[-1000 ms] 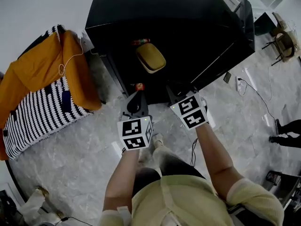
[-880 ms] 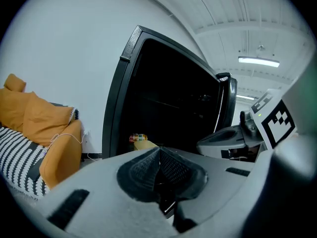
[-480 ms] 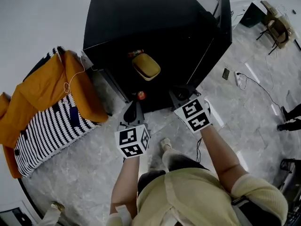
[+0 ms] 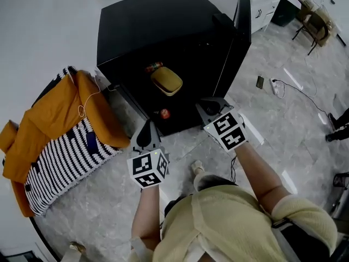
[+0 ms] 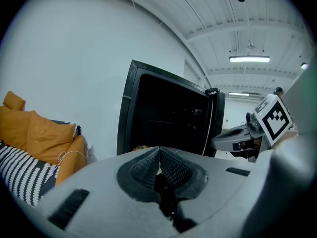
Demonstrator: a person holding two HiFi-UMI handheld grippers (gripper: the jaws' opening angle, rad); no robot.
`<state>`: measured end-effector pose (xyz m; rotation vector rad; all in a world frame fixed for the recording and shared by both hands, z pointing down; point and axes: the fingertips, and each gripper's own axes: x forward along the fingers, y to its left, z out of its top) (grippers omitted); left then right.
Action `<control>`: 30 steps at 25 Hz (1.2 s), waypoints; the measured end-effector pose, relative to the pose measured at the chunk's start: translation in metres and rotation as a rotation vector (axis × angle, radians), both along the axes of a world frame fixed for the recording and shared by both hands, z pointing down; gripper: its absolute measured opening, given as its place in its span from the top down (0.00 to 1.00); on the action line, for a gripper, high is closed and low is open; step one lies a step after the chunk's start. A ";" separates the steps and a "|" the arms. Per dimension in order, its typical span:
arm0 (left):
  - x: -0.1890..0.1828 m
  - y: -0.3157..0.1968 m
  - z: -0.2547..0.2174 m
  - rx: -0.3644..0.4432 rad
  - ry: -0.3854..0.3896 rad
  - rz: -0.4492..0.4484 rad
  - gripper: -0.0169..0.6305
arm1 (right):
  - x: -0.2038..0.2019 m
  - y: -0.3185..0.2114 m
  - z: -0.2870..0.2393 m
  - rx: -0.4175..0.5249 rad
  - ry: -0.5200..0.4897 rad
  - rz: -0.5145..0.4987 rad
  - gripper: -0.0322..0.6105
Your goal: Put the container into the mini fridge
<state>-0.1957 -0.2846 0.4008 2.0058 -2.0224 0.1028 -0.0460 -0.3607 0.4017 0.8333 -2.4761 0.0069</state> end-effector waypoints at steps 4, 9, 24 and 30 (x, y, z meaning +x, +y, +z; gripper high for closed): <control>-0.004 0.009 -0.007 0.013 -0.003 -0.012 0.94 | 0.000 0.012 -0.007 -0.006 -0.045 0.015 0.90; -0.006 0.020 -0.010 0.013 0.001 -0.013 0.94 | 0.003 0.026 -0.013 -0.030 -0.116 0.049 0.90; -0.005 0.056 -0.005 -0.011 0.017 -0.016 0.94 | 0.018 0.057 -0.015 -0.098 -0.230 0.119 0.90; -0.004 0.065 -0.001 -0.027 0.024 -0.019 0.94 | 0.021 0.062 -0.010 -0.109 -0.226 0.127 0.90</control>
